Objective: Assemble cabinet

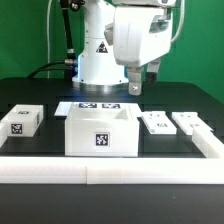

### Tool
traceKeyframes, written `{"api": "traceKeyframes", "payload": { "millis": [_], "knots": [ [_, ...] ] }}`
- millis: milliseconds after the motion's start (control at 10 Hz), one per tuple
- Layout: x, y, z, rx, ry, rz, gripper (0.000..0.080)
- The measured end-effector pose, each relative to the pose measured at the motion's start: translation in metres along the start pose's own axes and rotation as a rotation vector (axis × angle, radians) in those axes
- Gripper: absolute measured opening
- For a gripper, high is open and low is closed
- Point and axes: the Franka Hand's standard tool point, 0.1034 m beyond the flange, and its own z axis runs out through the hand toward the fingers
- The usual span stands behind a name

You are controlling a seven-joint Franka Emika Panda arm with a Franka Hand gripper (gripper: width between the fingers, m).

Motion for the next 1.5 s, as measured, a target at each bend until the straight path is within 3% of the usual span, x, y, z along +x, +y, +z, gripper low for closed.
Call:
{"api": "traceKeyframes", "payload": {
  "millis": [600, 800, 1100, 1500],
  "knots": [
    [-0.009, 0.001, 0.006, 0.001, -0.047, -0.144, 0.0798],
    [-0.024, 0.0, 0.014, 0.016, -0.048, -0.228, 0.0798],
    [-0.027, -0.004, 0.017, 0.017, -0.046, -0.224, 0.0798],
    [-0.045, -0.033, 0.031, 0.037, -0.042, -0.235, 0.0798]
  ]
}}
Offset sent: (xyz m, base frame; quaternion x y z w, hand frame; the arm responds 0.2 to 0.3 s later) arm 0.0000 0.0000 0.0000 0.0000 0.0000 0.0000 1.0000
